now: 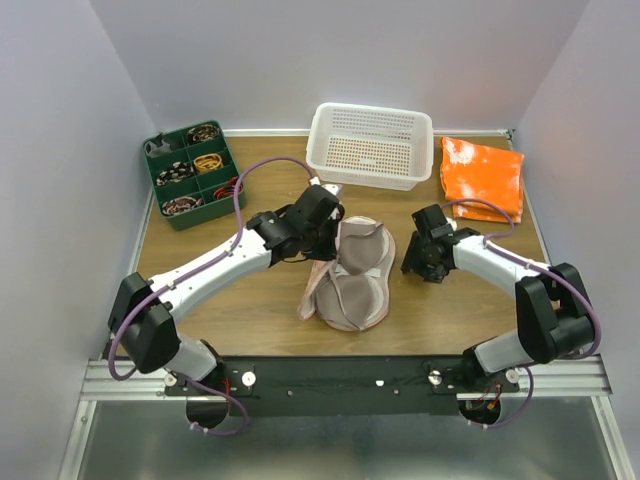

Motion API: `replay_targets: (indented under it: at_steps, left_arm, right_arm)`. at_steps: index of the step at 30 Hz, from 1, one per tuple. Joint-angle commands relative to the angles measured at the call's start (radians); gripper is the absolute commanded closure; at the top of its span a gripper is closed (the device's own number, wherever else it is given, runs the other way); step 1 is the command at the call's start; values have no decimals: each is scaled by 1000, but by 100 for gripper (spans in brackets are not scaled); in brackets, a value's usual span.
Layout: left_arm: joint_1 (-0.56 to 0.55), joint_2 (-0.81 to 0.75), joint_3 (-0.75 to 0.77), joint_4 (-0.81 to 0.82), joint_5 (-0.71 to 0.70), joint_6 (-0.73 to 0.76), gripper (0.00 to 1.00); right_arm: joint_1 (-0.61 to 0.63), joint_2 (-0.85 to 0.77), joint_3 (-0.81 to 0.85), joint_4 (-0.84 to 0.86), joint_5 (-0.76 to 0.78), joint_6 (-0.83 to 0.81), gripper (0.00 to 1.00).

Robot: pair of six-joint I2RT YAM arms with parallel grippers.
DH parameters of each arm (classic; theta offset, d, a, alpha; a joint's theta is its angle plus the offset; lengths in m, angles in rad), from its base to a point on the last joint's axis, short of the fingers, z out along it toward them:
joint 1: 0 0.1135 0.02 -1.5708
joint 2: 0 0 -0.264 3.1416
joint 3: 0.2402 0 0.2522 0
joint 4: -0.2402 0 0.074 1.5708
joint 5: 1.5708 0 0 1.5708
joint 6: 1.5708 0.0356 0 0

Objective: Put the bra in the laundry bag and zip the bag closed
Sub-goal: Close the laundry bag at the center of the board.

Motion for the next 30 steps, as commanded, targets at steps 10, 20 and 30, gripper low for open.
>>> replay_targets:
  at_steps: [10,20,30]
  left_arm:
    - [-114,184,218,22,24,-8,100]
    - [-152,283,277,51,53,-28,100]
    - [-189,349,339,88,124,-20,100]
  right_arm:
    - [-7,29,-39,-3,-62,-52,34]
    - [-7,80,-65,40,-136,-77,34]
    - [-5,97,-108,141,-325,-85,34]
